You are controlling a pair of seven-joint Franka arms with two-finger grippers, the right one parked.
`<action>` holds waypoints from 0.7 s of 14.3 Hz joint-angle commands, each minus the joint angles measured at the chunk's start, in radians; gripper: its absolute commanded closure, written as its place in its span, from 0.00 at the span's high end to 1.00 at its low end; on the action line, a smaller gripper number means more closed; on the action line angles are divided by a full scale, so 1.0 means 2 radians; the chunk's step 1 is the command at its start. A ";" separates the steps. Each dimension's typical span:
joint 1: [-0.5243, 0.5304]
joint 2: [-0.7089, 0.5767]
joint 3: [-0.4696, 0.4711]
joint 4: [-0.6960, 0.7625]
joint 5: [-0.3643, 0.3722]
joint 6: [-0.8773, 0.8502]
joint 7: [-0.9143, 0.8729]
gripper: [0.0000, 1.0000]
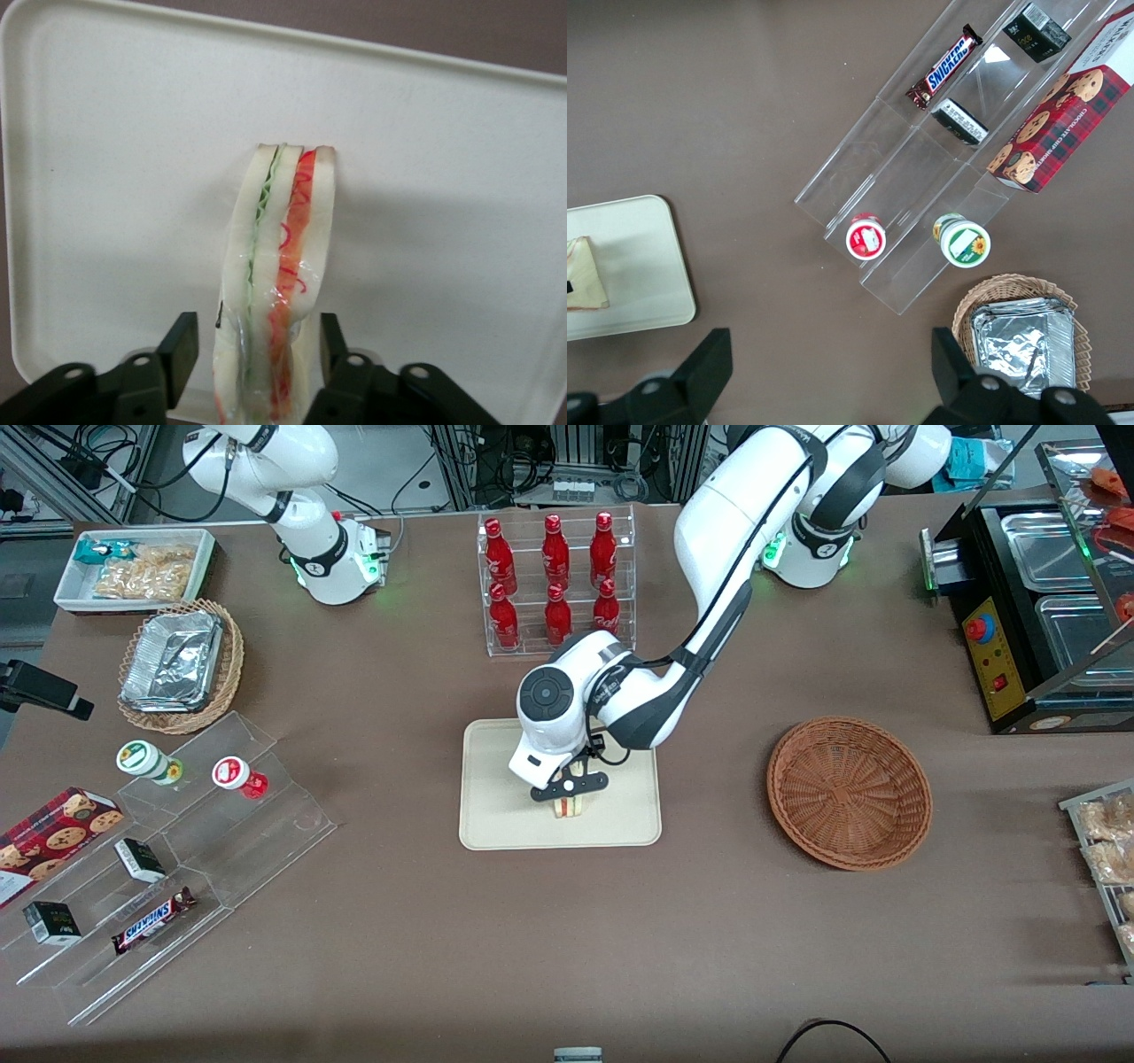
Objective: Place sandwich from basket to tray
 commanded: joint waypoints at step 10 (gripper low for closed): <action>0.047 -0.150 0.040 -0.107 0.002 -0.117 0.021 1.00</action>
